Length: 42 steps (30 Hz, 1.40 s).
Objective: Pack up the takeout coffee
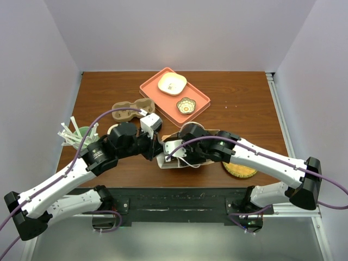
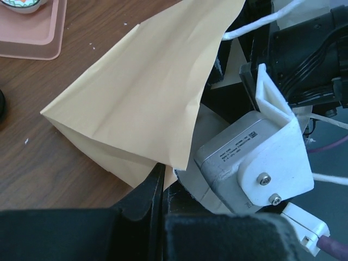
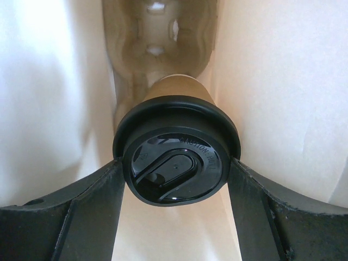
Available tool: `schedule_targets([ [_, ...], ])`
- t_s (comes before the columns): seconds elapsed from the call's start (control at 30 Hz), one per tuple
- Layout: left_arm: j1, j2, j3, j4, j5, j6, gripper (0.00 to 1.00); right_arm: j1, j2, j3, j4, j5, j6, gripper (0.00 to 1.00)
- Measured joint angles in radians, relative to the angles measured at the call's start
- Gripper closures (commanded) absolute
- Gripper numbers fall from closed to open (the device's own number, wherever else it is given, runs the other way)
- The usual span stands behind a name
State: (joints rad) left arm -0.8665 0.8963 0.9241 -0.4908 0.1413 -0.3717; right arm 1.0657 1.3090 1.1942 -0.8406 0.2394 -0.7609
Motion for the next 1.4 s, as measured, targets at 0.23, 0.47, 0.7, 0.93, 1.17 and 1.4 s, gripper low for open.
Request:
schedule_targets([
  [0.23,0.000,0.029,0.025,-0.005,0.031,0.021,1.00,0.000,-0.001,-0.055,0.013,-0.038,-0.003,0.78],
  [0.47,0.002,0.040,0.016,-0.004,0.034,0.013,1.00,0.003,-0.041,-0.200,0.214,0.045,-0.016,0.77],
  [0.7,0.005,0.040,0.014,-0.002,0.022,0.012,1.00,0.003,-0.053,-0.238,0.303,0.085,-0.026,0.77],
  [0.93,0.003,0.041,0.014,0.003,0.029,0.013,1.00,0.003,-0.105,-0.248,0.276,0.084,-0.028,0.77],
  [1.17,0.001,0.056,0.014,0.003,0.030,0.013,1.00,0.000,-0.117,-0.226,0.200,0.076,-0.021,0.77],
  [1.4,0.000,0.069,0.018,0.003,0.035,0.016,1.00,-0.006,-0.098,-0.151,0.141,0.060,-0.022,0.77],
])
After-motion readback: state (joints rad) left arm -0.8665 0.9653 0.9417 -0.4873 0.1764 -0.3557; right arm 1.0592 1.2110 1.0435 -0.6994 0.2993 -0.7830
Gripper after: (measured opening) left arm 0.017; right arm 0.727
